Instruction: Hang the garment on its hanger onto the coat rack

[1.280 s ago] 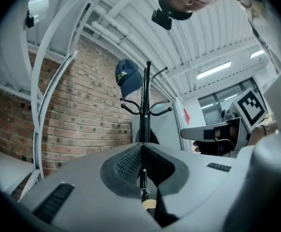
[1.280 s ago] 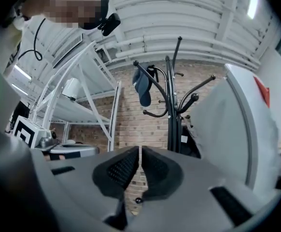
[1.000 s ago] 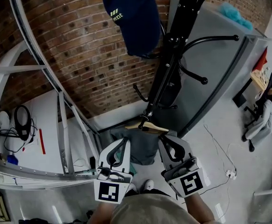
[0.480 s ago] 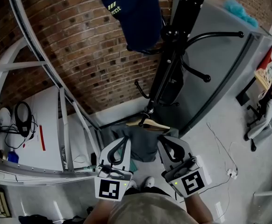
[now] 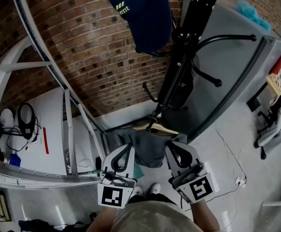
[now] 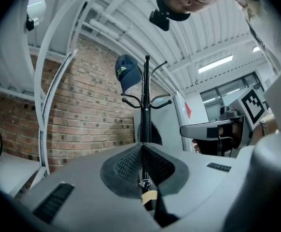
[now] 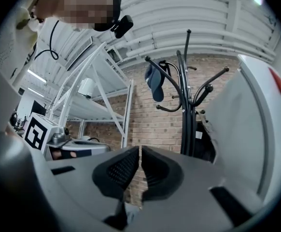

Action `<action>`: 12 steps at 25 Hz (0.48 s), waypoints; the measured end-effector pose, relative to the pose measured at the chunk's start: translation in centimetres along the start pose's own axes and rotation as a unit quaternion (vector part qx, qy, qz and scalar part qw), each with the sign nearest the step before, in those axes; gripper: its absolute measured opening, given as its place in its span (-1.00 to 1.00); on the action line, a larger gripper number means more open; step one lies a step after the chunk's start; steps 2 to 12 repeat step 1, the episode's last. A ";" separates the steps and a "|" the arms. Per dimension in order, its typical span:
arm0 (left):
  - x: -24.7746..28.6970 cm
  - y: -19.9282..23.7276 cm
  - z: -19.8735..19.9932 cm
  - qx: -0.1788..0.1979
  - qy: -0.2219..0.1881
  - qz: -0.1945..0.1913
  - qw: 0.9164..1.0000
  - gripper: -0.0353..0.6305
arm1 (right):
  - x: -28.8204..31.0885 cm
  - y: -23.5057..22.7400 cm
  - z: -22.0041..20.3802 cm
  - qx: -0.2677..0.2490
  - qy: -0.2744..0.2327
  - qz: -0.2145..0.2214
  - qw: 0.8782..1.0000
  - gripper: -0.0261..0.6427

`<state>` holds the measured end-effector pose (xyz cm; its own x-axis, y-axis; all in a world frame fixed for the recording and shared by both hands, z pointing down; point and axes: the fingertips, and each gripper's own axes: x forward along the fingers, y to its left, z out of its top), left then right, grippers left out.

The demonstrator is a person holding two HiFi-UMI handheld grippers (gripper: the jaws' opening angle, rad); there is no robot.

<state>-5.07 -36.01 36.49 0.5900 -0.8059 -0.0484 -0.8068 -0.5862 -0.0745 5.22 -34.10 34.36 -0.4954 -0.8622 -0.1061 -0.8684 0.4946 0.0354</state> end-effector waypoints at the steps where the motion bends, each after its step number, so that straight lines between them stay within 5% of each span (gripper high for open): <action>1: 0.0 0.2 0.0 0.002 0.001 0.001 1.000 -0.88 | 0.1 -0.1 -0.1 0.001 0.000 -0.001 1.000 -0.83; 12: 0.0 0.2 0.0 0.002 0.001 0.001 1.000 -0.88 | 0.1 -0.1 -0.1 0.001 0.000 -0.001 1.000 -0.83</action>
